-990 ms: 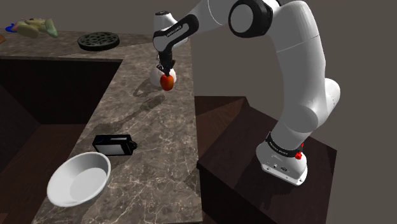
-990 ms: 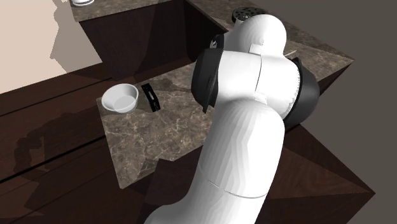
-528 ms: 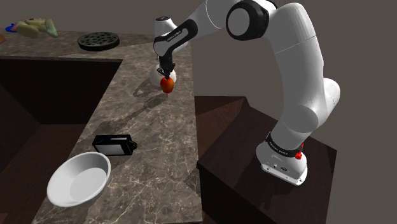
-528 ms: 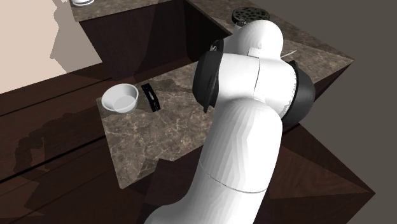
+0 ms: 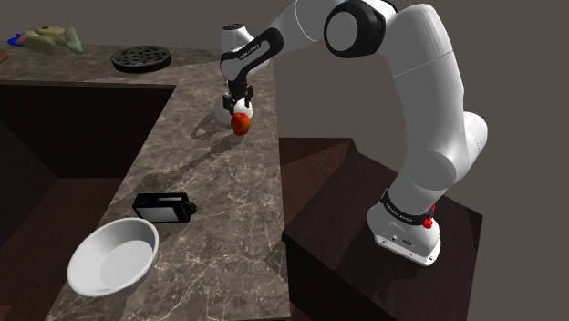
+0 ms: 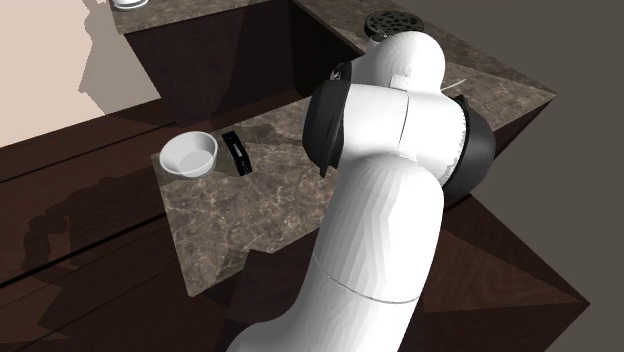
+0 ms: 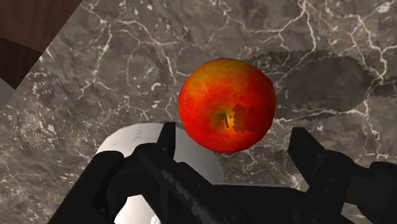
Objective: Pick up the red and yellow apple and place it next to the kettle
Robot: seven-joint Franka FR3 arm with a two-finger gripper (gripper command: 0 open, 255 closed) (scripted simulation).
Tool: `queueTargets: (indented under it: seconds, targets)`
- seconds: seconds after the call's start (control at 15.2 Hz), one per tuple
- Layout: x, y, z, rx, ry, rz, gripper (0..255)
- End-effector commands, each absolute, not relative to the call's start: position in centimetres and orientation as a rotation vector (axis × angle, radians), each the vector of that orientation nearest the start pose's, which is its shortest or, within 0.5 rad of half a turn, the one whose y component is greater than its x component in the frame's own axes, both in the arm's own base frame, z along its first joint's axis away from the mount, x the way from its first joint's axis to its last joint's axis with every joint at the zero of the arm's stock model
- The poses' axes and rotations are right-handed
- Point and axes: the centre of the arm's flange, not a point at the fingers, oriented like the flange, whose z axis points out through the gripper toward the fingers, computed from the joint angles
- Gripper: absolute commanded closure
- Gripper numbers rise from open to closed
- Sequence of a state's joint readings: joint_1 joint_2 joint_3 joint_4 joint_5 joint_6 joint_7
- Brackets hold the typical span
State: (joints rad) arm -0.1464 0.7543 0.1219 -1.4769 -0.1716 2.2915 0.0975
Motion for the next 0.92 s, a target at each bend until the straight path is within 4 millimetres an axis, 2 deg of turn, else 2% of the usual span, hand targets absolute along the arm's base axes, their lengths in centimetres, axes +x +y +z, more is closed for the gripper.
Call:
queueTargets:
  seconds: [0.0, 0.07, 0.33, 0.86]
  targets:
    - [72.4, -3.7, 23.8, -3.187, 0.077, -0.11, 0]
    - [72.4, -3.7, 23.8, -3.187, 0.077, -0.11, 0]
    - [72.1, -3.5, 28.8, -3.187, 0.077, -0.11, 0]
    - [72.1, -3.5, 28.8, -3.187, 0.077, -0.11, 0]
